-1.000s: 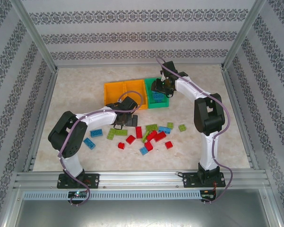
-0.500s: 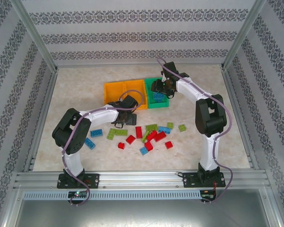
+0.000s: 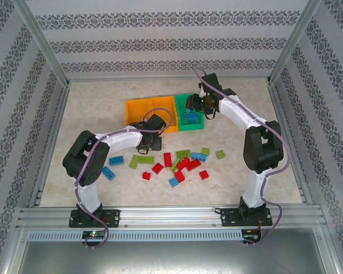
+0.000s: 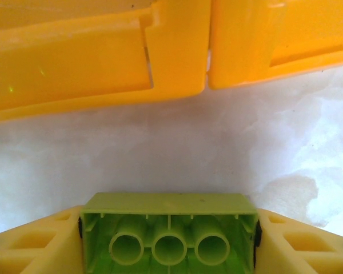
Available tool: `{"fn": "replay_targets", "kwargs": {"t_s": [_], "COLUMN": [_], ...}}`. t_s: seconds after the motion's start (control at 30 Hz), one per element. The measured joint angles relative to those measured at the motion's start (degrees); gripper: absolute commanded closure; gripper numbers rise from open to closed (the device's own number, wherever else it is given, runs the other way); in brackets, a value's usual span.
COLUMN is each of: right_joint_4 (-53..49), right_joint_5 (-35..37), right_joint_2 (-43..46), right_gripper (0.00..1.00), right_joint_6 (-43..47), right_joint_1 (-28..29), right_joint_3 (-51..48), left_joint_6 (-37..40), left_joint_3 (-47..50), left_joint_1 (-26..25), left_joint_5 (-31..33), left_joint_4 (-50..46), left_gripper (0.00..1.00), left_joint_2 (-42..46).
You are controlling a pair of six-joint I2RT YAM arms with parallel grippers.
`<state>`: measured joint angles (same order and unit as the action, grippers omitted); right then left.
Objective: Sort the legos into containers by color
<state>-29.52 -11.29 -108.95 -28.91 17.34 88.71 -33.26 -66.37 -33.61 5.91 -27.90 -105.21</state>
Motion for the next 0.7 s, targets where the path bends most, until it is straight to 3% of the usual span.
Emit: {"fn": "replay_targets", "kwargs": {"t_s": [0.23, 0.4, 0.7], "right_joint_4": [0.52, 0.63, 0.59], "right_joint_5": [2.47, 3.5, 4.48], "right_joint_2": [7.26, 11.78, 17.11], "right_gripper": [0.43, 0.43, 0.4], "right_joint_6": [1.57, 2.38, 2.67], "right_joint_1": [-2.25, -3.28, -3.74], "right_joint_3": [-10.12, -16.87, -26.1], "left_joint_6": [1.4, 4.02, 7.56], "left_joint_3": [-5.81, -11.28, -18.99], "left_joint_1": [0.92, 4.55, 13.18], "left_joint_5": [1.4, 1.88, 0.07], "left_joint_4": [-4.39, -5.6, -7.76], "left_gripper": [0.44, 0.44, 0.44], "left_joint_2": [5.14, 7.23, -0.96]}}
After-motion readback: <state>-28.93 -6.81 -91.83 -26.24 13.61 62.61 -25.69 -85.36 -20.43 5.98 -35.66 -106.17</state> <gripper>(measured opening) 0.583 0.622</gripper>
